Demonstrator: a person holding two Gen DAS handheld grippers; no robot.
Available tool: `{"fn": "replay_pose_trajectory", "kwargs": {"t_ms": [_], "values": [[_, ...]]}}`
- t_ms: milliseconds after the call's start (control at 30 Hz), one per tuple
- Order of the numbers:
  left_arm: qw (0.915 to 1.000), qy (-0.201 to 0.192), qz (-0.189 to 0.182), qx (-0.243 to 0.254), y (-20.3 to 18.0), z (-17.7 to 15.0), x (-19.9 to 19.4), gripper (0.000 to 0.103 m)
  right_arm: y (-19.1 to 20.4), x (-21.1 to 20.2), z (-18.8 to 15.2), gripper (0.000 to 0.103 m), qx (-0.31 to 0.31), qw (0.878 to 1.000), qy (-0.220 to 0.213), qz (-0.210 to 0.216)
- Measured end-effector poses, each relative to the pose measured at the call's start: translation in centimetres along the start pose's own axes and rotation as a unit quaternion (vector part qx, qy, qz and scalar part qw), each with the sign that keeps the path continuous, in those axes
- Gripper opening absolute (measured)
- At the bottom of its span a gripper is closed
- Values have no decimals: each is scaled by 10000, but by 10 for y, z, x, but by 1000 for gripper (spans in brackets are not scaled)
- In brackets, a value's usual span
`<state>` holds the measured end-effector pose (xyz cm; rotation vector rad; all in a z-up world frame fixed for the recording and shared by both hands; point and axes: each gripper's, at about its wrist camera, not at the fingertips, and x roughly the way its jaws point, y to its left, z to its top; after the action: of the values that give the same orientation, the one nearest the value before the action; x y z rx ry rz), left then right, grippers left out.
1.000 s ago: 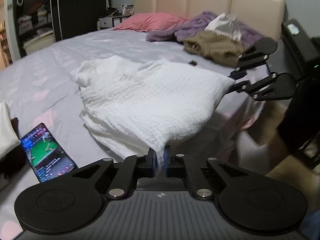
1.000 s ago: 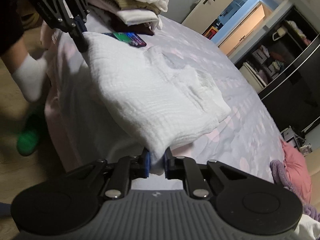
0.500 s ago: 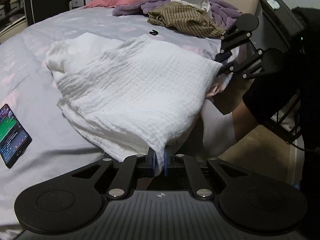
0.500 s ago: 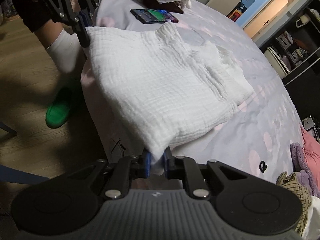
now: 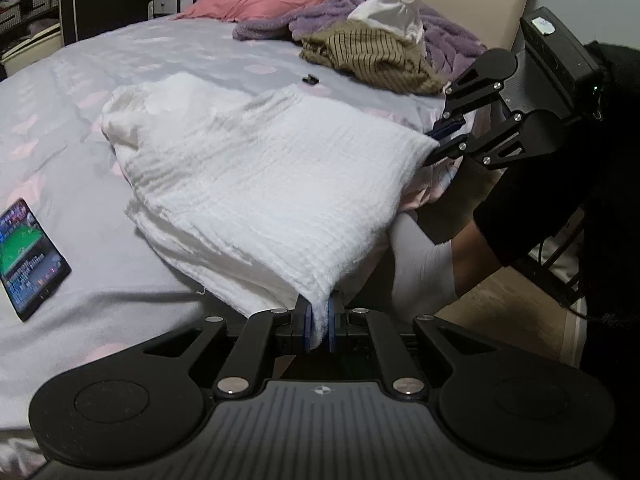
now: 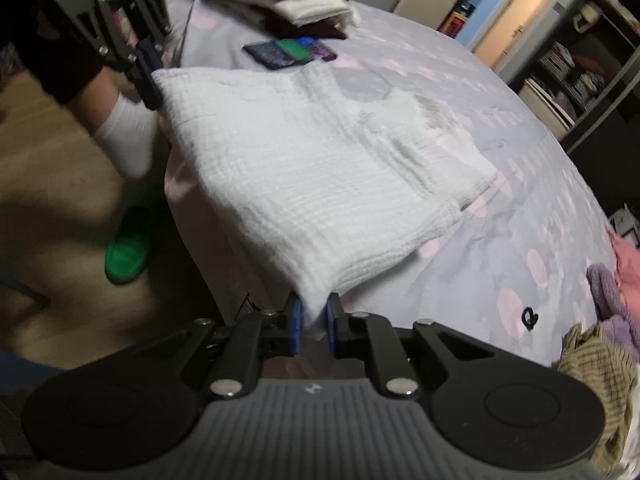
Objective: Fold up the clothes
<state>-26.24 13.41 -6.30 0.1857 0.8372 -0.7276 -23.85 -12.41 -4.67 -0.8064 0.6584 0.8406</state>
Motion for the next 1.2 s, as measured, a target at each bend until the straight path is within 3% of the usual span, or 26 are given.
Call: {"fn": "replay_pose_trajectory", "kwargs": {"t_ms": [167, 400, 1200], "values": [[9999, -71, -33, -111, 2, 4, -12, 6, -13, -20, 0, 10, 387, 9991, -64, 144], [9996, 56, 1, -278, 11, 1, 1, 6, -12, 6, 3, 8, 347, 9991, -60, 253], [9988, -91, 69, -478, 20, 3, -9, 6, -10, 14, -5, 12, 713, 9965, 60, 437]]}}
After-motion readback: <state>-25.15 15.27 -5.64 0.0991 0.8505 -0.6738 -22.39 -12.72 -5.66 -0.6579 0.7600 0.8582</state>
